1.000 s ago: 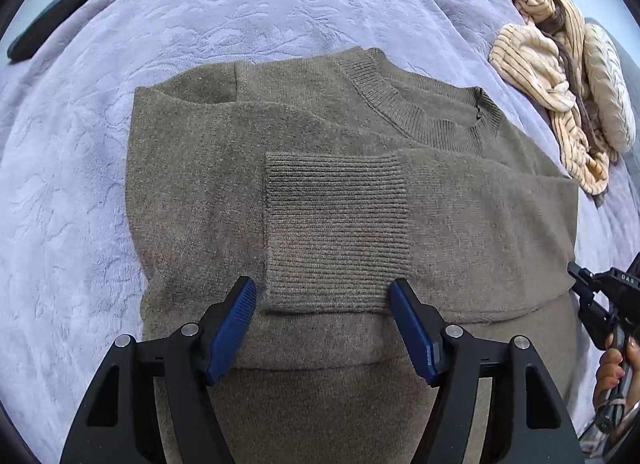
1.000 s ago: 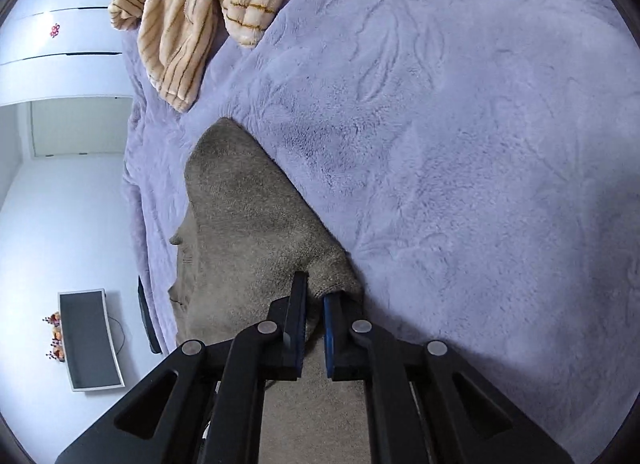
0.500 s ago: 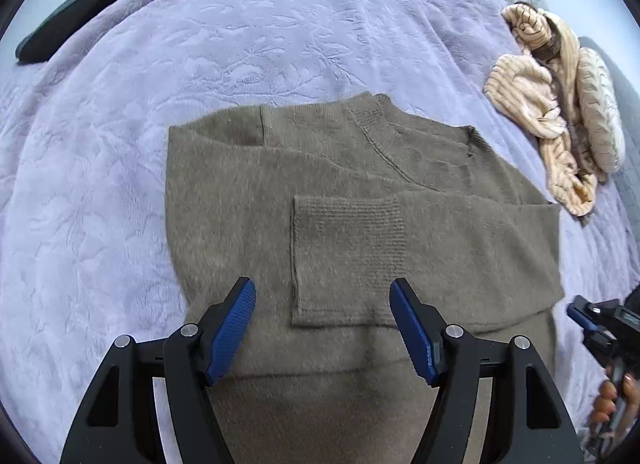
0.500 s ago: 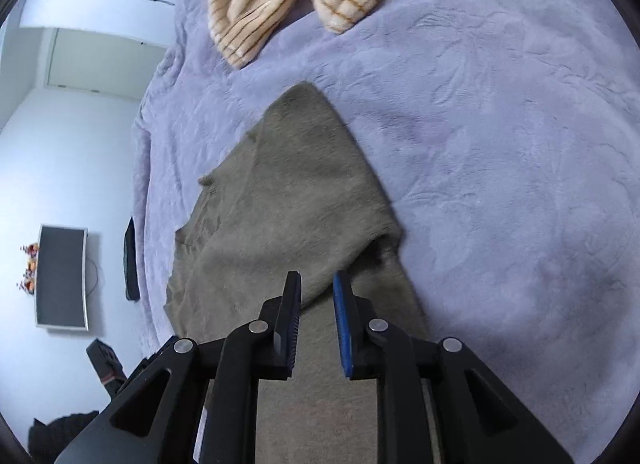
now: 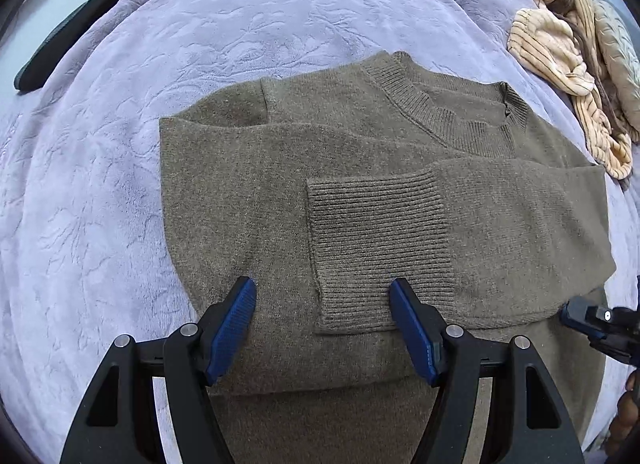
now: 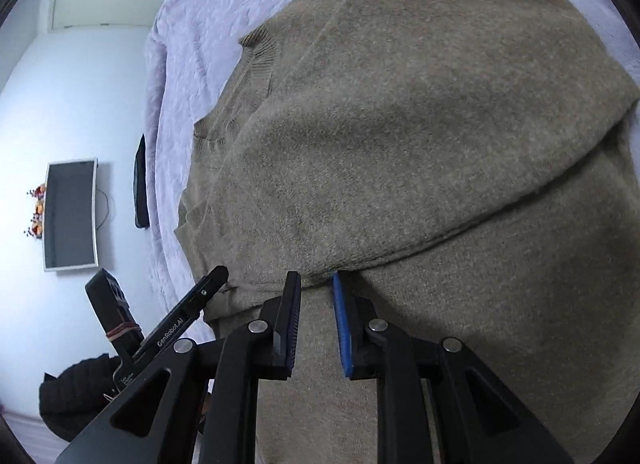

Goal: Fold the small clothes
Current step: 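Open the right tool and withdraw it from the sweater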

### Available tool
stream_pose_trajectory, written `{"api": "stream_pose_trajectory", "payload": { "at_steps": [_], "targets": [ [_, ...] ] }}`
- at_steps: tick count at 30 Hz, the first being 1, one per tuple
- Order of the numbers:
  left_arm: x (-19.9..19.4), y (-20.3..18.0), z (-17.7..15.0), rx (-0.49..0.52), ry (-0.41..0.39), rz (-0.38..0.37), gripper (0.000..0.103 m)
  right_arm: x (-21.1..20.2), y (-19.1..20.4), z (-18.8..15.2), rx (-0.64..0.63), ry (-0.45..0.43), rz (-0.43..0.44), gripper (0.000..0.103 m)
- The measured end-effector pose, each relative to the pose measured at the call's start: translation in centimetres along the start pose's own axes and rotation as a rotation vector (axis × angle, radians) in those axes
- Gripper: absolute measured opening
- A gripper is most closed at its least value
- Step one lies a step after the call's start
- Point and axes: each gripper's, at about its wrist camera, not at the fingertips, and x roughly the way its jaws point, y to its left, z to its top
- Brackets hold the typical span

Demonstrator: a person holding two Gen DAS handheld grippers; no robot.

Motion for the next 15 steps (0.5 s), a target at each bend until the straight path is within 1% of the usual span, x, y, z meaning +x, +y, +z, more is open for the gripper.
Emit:
{"api": "stream_pose_trajectory", "payload": {
  "at_steps": [1, 2, 3, 4, 6, 8, 9, 14, 15],
  "targets": [
    [0.0, -0.1, -0.1, 0.010, -0.003, 0.007, 0.071, 0.0, -0.3, 0.1, 0.014, -0.013, -0.009, 0.020],
    [-0.1, -0.3, -0.3, 0.020, -0.007, 0.016, 0.071, 0.1, -0.8, 0.3, 0.029, -0.013, -0.042, 0.020],
    [-0.1, -0.5, -0.5, 0.027, -0.009, 0.024, 0.071, 0.4, -1.1, 0.3, 0.033, -0.004, -0.059, 0.015],
    [-0.1, -0.6, -0.8, 0.031, -0.011, 0.029, 0.071, 0.6, -1.4, 0.2, 0.035, 0.003, -0.073, 0.013],
    [-0.4, -0.8, -1.2, 0.031, -0.014, 0.031, 0.071, 0.1, -2.0, -0.3, 0.032, 0.010, -0.078, 0.013],
    [-0.7, -0.7, -1.3, 0.014, -0.007, 0.017, 0.071, -0.6, -1.9, -1.2, 0.012, 0.019, -0.072, 0.018],
    [-0.9, -0.6, -1.5, 0.005, -0.001, 0.009, 0.071, -0.9, -1.8, -1.5, 0.000, 0.025, -0.075, 0.018],
    [-2.4, -0.6, -3.3, 0.010, 0.017, 0.015, 0.071, -3.2, -1.6, -3.5, -0.083, 0.040, -0.149, 0.022],
    [-2.8, -0.7, -3.8, 0.014, 0.022, 0.015, 0.071, -3.7, -1.7, -3.9, -0.090, 0.040, -0.165, 0.027]
  ]
}}
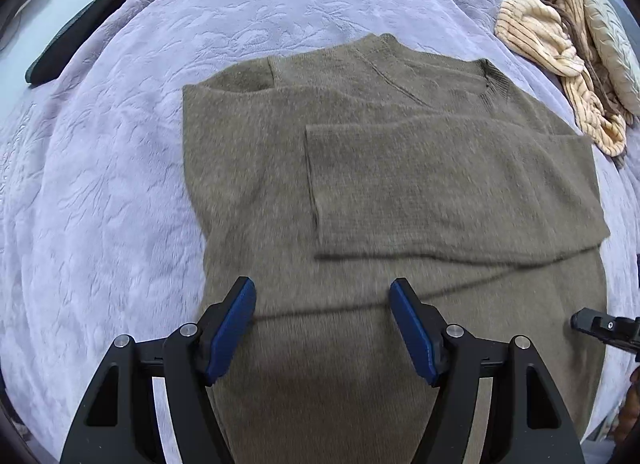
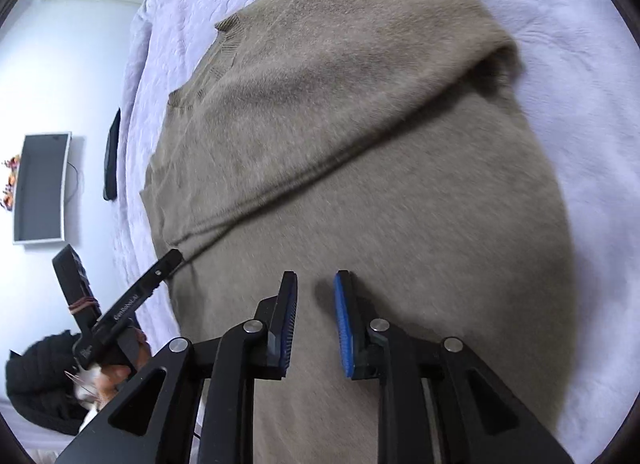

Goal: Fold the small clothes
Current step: 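Open the right tool and withdraw it from the sweater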

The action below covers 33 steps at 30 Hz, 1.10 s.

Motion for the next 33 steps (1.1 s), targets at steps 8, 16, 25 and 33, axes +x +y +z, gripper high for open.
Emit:
{"api": "stream_pose_trajectory", "payload": {
  "at_steps": [8, 16, 25, 33],
  "targets": [
    [-1.0, -0.3, -3.6, -0.038, 0.074, 0.025, 0.082, -4.0, -1.9, -1.6, 0.001, -0.049, -0.077, 0.037],
    [-2.2, 0.1, -7.0, -0.078, 0.122, 0.047, 0.089, -5.3, -2.4, -1.0, -0.027, -0.037, -0.146, 0.037],
    [-3.6, 0.8, -8.2, -0.123, 0.100, 0.077, 0.089, -8.1, -1.0, 7.4, -0.128, -0.212, -0.204, 0.028],
    [-2.3, -1.2, -7.1, -0.161, 0.079, 0.082, 0.089, -6.0, -0.6, 16.6, -0.126, -0.283, -0.239, 0.022]
  ]
}}
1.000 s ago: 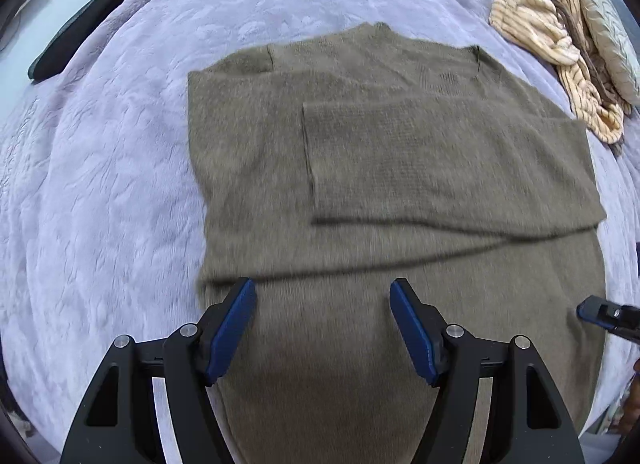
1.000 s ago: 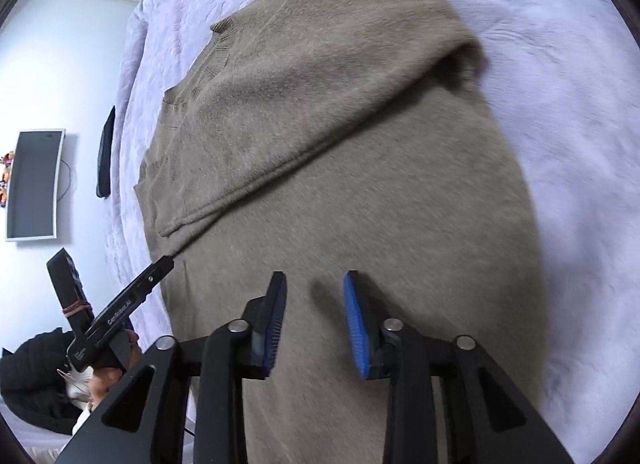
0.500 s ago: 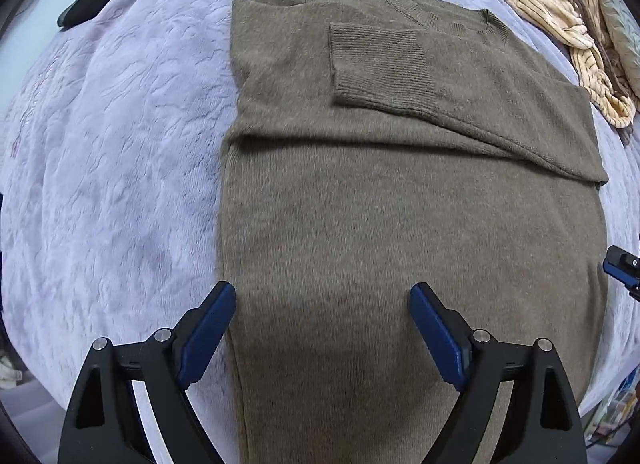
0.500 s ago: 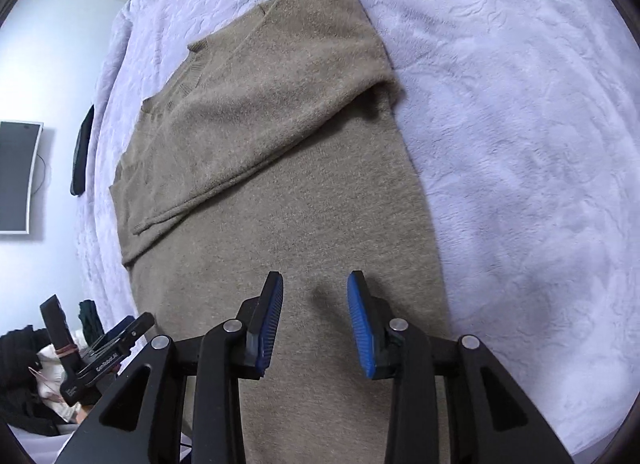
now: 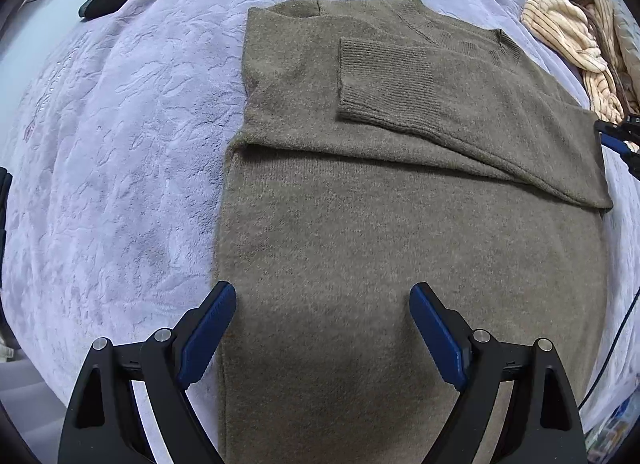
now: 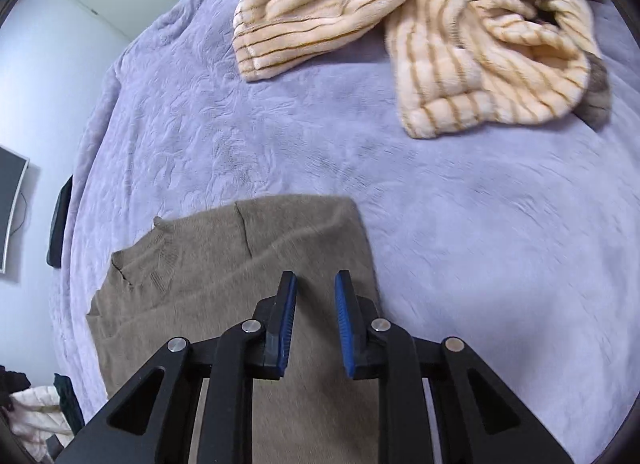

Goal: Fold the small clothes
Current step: 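Open the right tool and withdraw it from the sweater, then move both tools down to the brown sweater's ribbed hem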

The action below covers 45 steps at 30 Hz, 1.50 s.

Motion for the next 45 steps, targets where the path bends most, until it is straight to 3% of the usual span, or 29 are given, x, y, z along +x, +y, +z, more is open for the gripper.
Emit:
{"api": "stream_pose_trajectory", "payload": {
  "at_steps": [4, 8, 10, 12, 13, 14, 17, 19, 21, 23, 24, 25, 30, 33, 36, 39, 45],
  "targets": [
    [1.5, -0.4, 1.5, -0.017, 0.006, -0.006, 0.089, 4.6, 0.8, 0.0, -0.052, 0.148, 0.020, 0.022],
    [1.4, -1.0, 1.5, -0.013, 0.003, -0.005, 0.089, 3.6, -0.6, -0.1, 0.017, 0.123, 0.052, 0.025],
    [1.1, -1.0, 1.3, -0.003, 0.008, 0.003, 0.089, 2.3, -1.1, -0.3, 0.012, 0.092, -0.019, 0.035],
    [0.6, -0.9, 1.0, 0.001, 0.009, 0.009, 0.089, 0.5, -1.6, -0.6, -0.021, 0.053, -0.160, 0.054],
    [0.4, -0.7, 0.8, 0.000, 0.009, 0.012, 0.089, -0.1, -2.0, -0.6, -0.027, 0.038, -0.209, 0.054],
    [0.2, -0.5, 0.7, -0.001, 0.009, 0.014, 0.089, -1.1, -2.8, -0.6, -0.011, 0.025, -0.214, 0.054],
    [-0.3, 0.1, 0.0, -0.003, 0.007, 0.024, 0.089, -2.6, -3.7, -0.4, 0.043, 0.002, -0.080, 0.054],
    [-0.4, 0.2, -0.5, -0.004, 0.005, 0.031, 0.089, -2.6, -3.1, 0.2, 0.020, -0.006, -0.060, 0.054],
    [-0.4, 0.0, -0.8, -0.006, 0.002, 0.038, 0.089, -1.1, -2.2, 1.0, 0.000, 0.016, -0.068, 0.054],
    [-0.1, -0.4, -1.1, -0.012, 0.002, 0.039, 0.089, 1.0, -2.0, 1.5, 0.012, 0.048, -0.093, 0.048],
    [0.1, -0.6, -1.2, -0.018, 0.002, 0.038, 0.089, 2.0, -1.9, 1.5, 0.016, 0.055, -0.109, 0.033],
    [0.3, -0.7, -1.1, -0.022, 0.002, 0.036, 0.089, 2.7, -2.0, 1.7, 0.015, 0.052, -0.134, 0.028],
    [1.0, -1.0, -1.9, -0.038, 0.004, 0.033, 0.089, 1.4, -4.6, 3.0, 0.132, -0.048, -0.173, 0.026],
    [1.0, -1.0, -3.0, -0.040, 0.008, 0.037, 0.089, 0.0, -5.7, 3.2, 0.158, -0.037, -0.119, 0.028],
    [0.4, -0.6, -3.7, -0.039, 0.012, 0.034, 0.089, -1.9, -5.0, 1.8, 0.092, -0.011, -0.090, 0.031],
    [0.1, -0.6, -3.8, -0.028, 0.031, 0.018, 0.089, -3.3, -4.2, -1.3, 0.043, 0.048, -0.032, 0.048],
    [-1.4, -0.5, -4.0, 0.003, 0.047, -0.004, 0.089, -5.4, -3.4, -8.7, -0.036, 0.185, 0.065, 0.049]
  ]
}}
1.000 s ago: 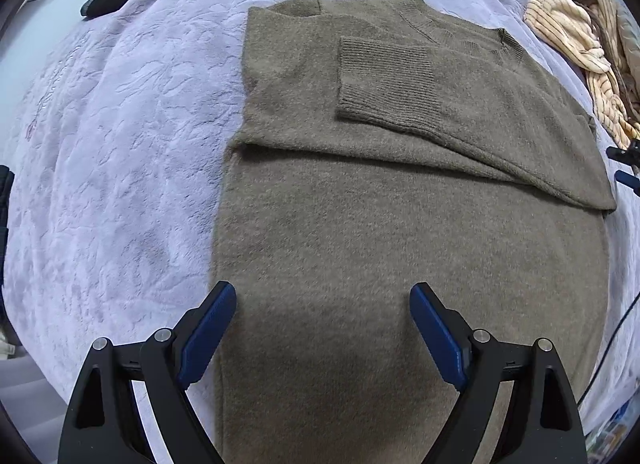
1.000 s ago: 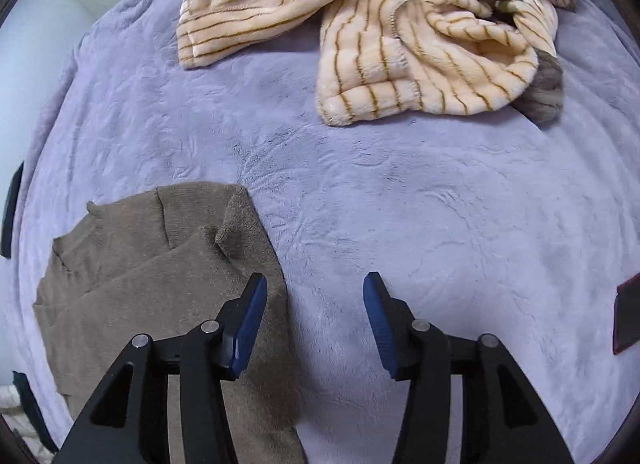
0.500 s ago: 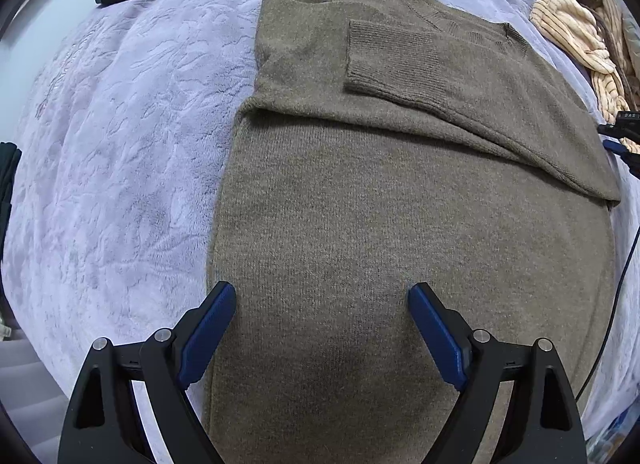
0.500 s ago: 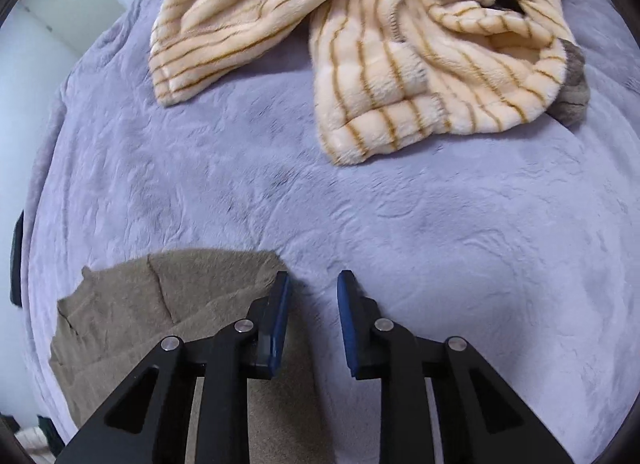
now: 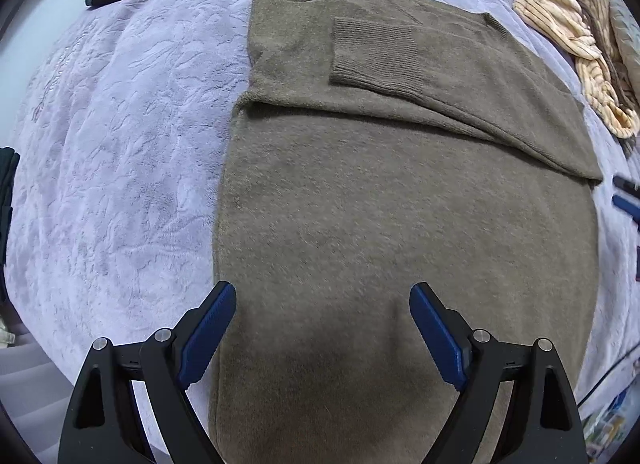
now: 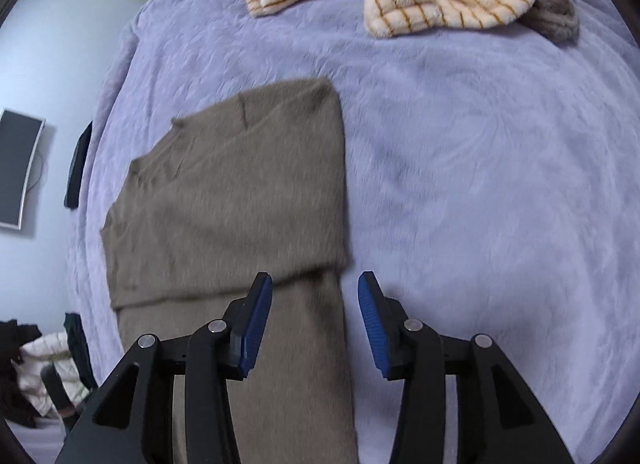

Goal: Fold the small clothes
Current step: 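Move both tools down to the brown sweater's ribbed hem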

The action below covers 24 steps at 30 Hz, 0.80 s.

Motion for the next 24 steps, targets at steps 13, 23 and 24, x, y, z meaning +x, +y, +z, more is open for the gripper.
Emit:
{"api": "stream_pose_trajectory", "payload": {
  "at_steps": [13, 23, 24],
  "targets": [
    [-3.9, -0.8, -3.8, 0.010, 0.016, -0.015, 0.089, 0.3, 2.6, -12.9, -0.112, 0.218, 0.081, 0.052],
    [-3.9, 1.8, -6.1, 0.019, 0.032, -0.030, 0.089, 1.2, 2.5, -17.8, -0.027, 0.262, 0.067, 0.052],
    [-3.8, 2.2, -6.4, 0.021, 0.034, -0.034, 0.089, 1.2, 2.5, -18.4, -0.018, 0.260, 0.058, 0.052]
  ]
}}
